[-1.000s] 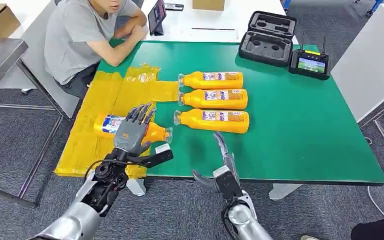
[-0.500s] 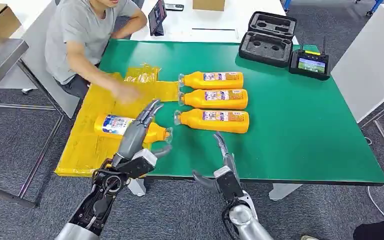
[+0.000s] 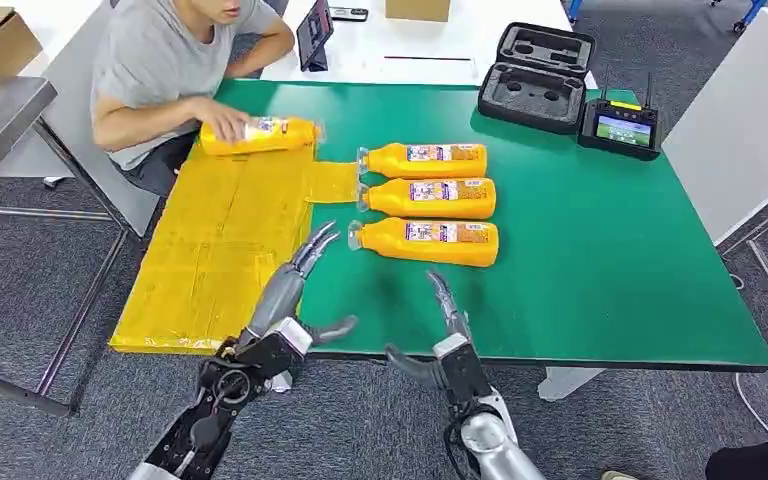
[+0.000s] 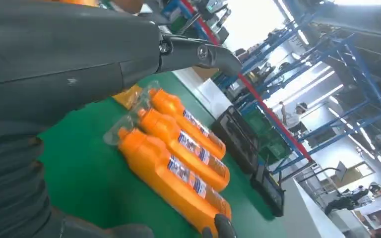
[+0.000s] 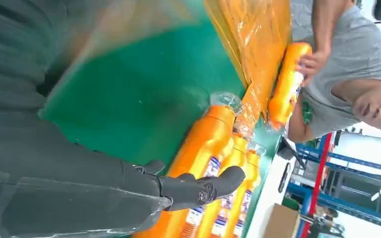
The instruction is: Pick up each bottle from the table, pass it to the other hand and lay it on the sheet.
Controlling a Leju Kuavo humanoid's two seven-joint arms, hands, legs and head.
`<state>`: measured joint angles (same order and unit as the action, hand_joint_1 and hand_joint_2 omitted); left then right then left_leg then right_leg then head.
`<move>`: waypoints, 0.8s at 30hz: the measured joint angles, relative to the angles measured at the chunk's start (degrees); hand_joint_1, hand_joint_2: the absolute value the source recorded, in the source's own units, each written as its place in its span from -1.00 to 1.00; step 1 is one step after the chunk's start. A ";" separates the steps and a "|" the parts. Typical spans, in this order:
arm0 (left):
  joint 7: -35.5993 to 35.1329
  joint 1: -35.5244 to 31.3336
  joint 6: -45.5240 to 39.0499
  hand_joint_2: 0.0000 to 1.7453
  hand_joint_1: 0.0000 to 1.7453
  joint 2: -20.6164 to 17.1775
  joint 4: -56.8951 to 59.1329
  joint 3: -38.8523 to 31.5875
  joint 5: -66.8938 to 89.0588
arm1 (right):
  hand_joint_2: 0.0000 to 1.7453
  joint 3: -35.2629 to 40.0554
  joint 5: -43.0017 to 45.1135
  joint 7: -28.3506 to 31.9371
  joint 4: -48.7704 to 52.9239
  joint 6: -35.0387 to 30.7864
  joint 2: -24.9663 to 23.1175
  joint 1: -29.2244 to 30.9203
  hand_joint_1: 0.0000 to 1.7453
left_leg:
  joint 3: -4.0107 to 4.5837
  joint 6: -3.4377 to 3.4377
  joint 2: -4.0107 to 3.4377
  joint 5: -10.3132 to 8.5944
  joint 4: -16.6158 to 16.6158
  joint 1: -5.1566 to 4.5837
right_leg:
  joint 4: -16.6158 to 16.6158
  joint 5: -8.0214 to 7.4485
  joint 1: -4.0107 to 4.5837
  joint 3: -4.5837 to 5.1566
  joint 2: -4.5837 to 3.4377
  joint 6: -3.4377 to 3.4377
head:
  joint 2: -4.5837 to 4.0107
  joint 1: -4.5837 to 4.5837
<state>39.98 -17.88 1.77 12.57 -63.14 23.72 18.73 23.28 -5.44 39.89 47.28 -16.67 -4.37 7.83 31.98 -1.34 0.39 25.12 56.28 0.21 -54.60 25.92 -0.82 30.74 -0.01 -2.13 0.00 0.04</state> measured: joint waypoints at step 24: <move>0.00 0.24 -0.05 1.00 -1.00 -1.22 0.87 2.99 -2.69 | -1.00 -0.98 2.16 0.00 8.00 3.95 1.25 -4.56 -1.00 | -0.01 0.00 -0.01 0.00 0.00 0.00 | 0.00 0.00 0.00 -0.01 0.00 0.00 | 0.00 0.00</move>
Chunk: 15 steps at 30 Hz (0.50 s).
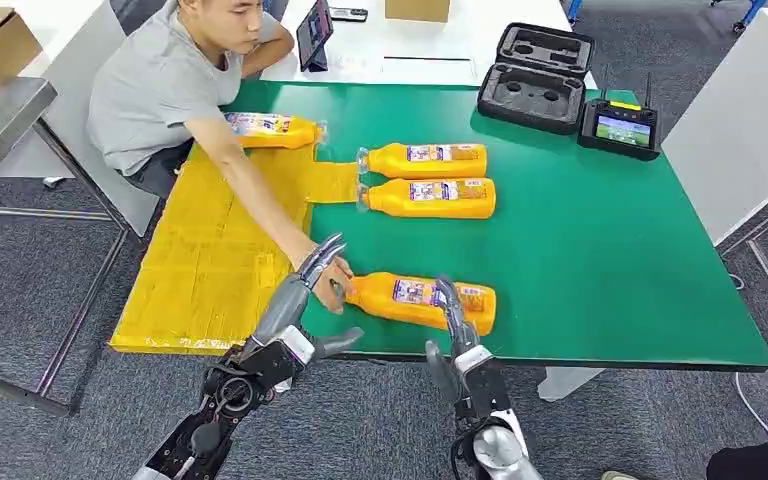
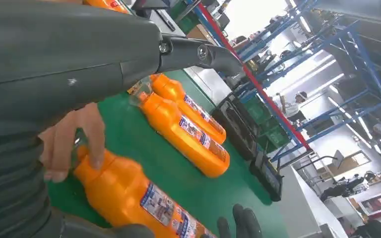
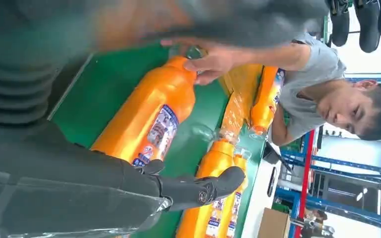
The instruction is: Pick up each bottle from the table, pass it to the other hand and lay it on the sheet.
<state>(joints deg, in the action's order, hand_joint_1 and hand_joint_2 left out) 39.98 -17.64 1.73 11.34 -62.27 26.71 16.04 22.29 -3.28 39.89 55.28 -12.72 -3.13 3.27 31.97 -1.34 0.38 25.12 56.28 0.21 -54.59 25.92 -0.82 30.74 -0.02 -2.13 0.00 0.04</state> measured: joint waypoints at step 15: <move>0.00 -0.68 -1.57 1.00 -1.00 -0.28 1.57 0.61 -0.94 | 1.00 -1.09 -20.09 0.00 0.22 -26.91 0.42 0.51 -1.00 | -0.01 0.00 0.02 0.00 0.00 0.00 | 0.00 0.00 -0.01 0.00 0.01 0.00 | 0.00 0.00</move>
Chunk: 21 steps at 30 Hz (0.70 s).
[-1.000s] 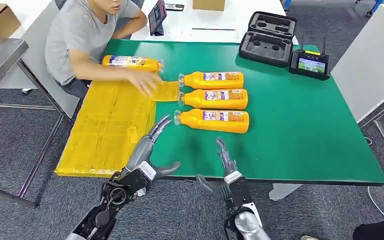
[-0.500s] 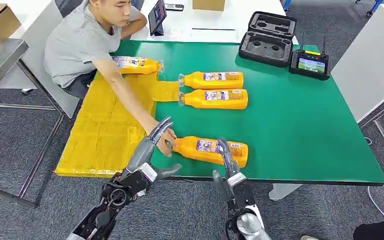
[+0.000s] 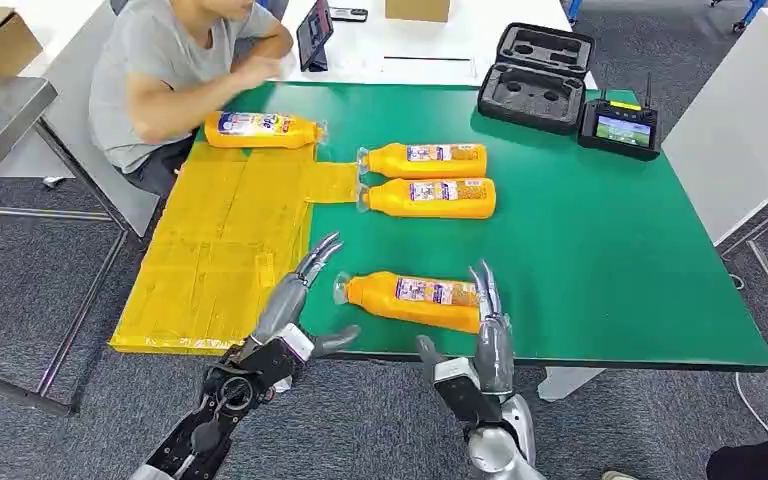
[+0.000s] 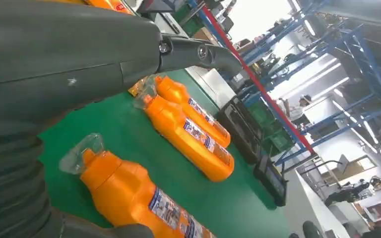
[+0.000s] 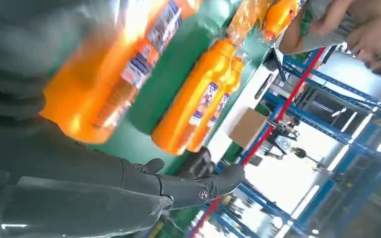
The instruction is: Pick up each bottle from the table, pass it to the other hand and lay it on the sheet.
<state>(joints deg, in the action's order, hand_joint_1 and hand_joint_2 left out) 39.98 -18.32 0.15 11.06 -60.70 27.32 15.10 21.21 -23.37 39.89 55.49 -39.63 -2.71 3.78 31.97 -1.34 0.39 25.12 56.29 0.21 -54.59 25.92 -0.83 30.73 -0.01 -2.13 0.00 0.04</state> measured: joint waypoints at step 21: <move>0.00 0.53 -0.44 1.00 -1.00 0.00 1.25 -1.20 2.27 | 1.00 -16.55 -48.12 -15.96 0.39 -0.20 -4.00 3.80 -1.00 | 0.03 -0.13 0.02 -0.09 0.01 -0.05 | 0.00 -0.09 -0.11 -0.02 0.00 -0.13 | 0.00 0.00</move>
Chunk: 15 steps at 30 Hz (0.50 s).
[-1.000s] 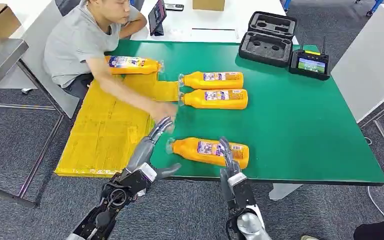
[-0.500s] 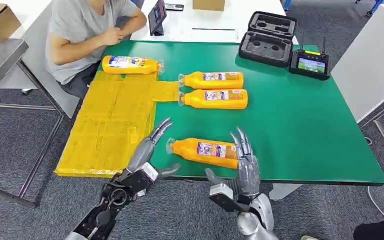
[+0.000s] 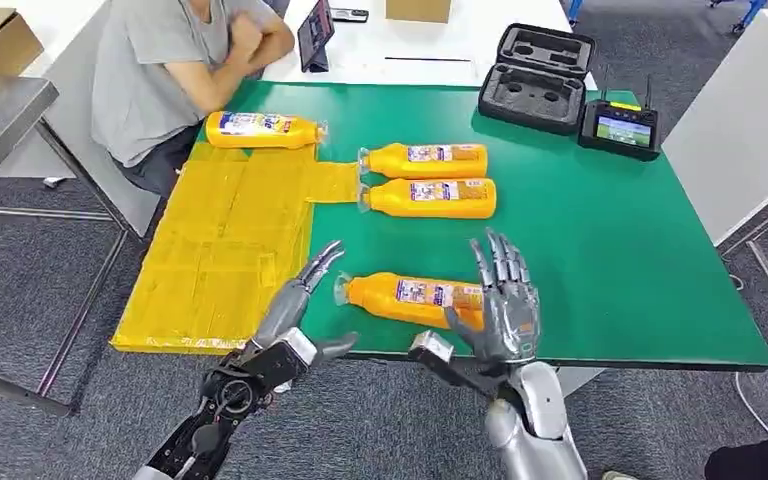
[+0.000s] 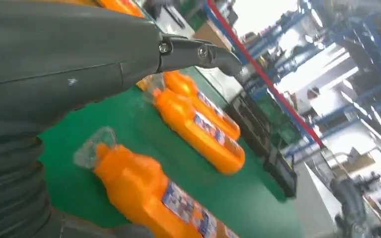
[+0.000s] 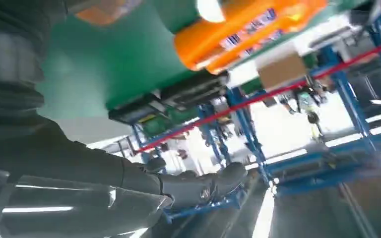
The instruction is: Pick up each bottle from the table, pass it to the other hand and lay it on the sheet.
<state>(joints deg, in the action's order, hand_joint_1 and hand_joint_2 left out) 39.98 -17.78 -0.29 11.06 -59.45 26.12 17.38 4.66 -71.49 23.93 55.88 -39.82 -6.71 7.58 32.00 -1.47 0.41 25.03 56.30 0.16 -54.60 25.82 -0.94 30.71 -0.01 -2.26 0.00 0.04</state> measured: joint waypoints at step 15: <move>0.02 2.03 -4.30 1.00 -1.00 0.00 -5.03 -5.83 -8.39 | 1.00 1.77 1.97 -6.66 -16.39 2.73 2.60 8.98 -1.00 | -0.04 -0.01 0.01 -0.01 0.00 0.00 | 0.00 -0.01 -0.01 -0.02 0.00 -0.02 | 0.00 -0.02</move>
<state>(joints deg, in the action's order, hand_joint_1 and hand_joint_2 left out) 40.00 -15.75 -4.59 11.06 -64.48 20.28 8.98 6.43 -69.53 17.27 39.49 -37.09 -4.11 16.56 31.96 -1.48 0.42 25.02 56.30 0.16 -54.59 25.81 -0.94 30.69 -0.01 -2.28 0.00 0.02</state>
